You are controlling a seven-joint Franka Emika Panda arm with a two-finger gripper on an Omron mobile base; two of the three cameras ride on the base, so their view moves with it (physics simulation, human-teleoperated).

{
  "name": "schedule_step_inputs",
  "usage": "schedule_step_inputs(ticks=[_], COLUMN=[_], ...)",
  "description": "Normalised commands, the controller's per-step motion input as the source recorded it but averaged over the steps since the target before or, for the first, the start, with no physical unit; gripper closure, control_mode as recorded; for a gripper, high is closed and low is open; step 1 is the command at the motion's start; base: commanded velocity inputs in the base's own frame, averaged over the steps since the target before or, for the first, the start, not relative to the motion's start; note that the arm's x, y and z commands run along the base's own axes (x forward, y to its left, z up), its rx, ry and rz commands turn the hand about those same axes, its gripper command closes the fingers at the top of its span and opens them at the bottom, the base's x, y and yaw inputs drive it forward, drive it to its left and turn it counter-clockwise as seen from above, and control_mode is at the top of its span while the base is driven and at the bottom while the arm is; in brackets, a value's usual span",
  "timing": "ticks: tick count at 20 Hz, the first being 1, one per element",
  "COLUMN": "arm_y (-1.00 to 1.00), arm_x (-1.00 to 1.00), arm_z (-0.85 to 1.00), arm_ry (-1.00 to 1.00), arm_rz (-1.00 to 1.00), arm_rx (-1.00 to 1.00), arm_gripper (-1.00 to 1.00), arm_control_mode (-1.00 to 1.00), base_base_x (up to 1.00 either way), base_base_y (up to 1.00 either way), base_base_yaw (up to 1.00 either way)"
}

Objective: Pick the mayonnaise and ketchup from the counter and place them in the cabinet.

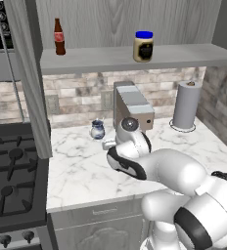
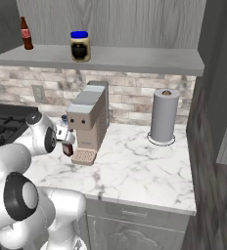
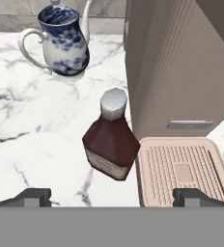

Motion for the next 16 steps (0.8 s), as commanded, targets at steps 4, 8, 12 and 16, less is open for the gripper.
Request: schedule_step_inputs(ticks=[4,8,12,16], arm_y=[0.0,0.0,0.0,0.0], arm_x=[0.23,0.27,0.24,0.25], arm_z=[-0.01,-0.11,-0.22,-0.24], arm_ry=[0.0,0.0,0.0,0.0], arm_rz=[0.0,0.0,0.0,0.0], arm_rx=[0.0,0.0,0.0,0.0], arm_gripper=[-1.0,-1.0,-1.0,-1.0], arm_control_mode=[-1.0,-1.0,-1.0,-1.0], base_base_x=[0.0,0.0,0.0,0.0], base_base_y=[0.0,0.0,0.0,0.0], base_base_yaw=[0.0,0.0,0.0,0.0])
